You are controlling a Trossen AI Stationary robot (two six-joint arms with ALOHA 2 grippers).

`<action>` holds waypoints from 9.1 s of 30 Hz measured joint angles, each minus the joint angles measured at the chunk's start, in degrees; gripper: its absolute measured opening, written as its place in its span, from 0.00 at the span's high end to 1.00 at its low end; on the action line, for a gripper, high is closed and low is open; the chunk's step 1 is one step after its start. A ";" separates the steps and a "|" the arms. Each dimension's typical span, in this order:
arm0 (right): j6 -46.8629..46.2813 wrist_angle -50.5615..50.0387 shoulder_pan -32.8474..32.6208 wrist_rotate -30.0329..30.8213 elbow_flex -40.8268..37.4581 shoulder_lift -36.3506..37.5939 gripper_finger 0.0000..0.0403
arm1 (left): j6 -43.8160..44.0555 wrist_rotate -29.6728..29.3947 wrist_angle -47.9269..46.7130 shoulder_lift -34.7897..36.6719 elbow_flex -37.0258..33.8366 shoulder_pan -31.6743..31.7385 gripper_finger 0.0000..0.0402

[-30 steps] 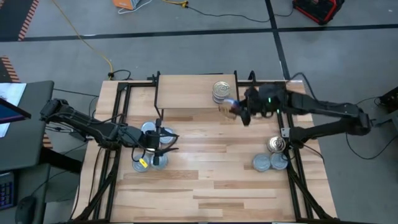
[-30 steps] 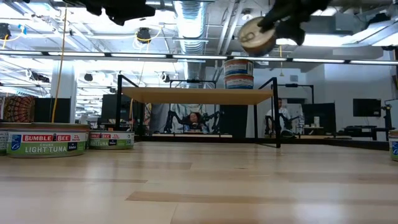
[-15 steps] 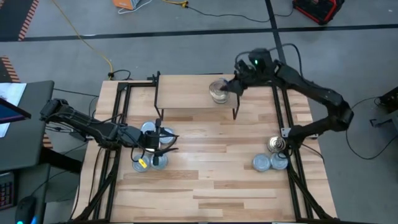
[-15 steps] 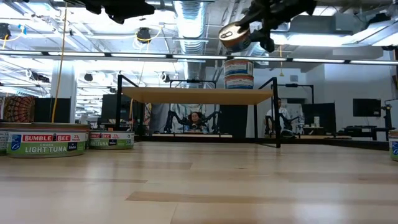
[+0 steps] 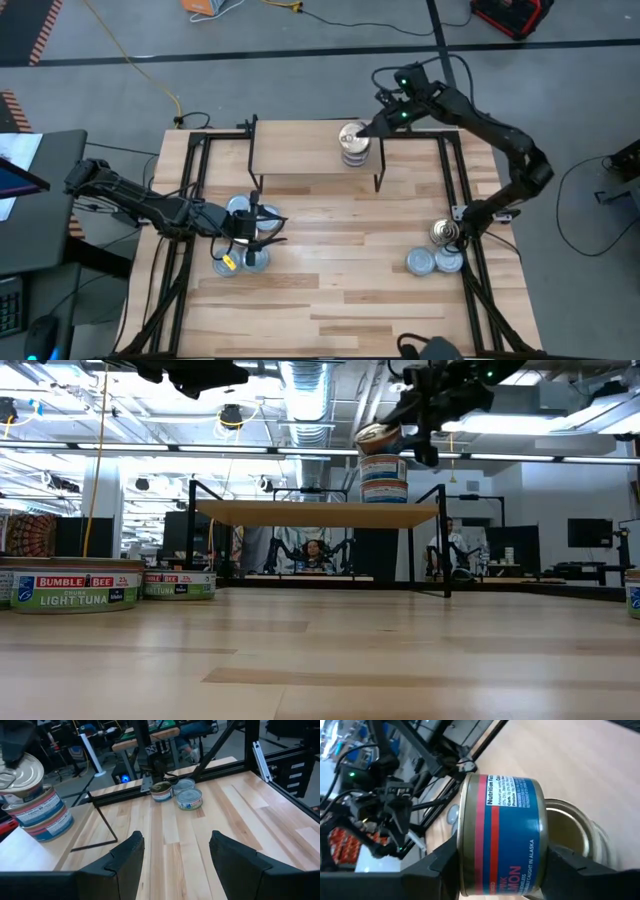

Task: Stack canned seafood by type on shelf
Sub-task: Stack the pink and blue tuna can on top of the pink and blue tuna can on the shelf, then move the green tuna can to the center of the table, then put the green tuna can on the shelf

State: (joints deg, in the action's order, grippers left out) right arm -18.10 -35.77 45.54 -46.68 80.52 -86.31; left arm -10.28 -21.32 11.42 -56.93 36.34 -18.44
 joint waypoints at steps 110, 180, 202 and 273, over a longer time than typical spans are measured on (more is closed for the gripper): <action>2.08 34.57 -49.68 63.52 -38.83 14.04 0.05 | 33.17 7.18 -21.27 -27.77 2.44 -2.63 0.47; 0.58 29.90 -51.93 63.48 -38.81 18.11 0.05 | 5.83 18.44 5.66 -42.48 11.50 8.50 0.55; 1.06 30.23 -52.70 63.48 -38.81 18.08 0.05 | 8.85 28.94 21.41 -57.29 10.69 13.31 0.56; 1.61 32.19 -53.18 63.48 -38.83 18.08 0.05 | 6.57 19.12 -21.21 -45.88 24.34 11.73 0.74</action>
State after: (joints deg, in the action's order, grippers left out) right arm -16.49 -3.58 -7.64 16.80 41.69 -68.23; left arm -3.71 -2.20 -9.78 -102.81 60.67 -6.71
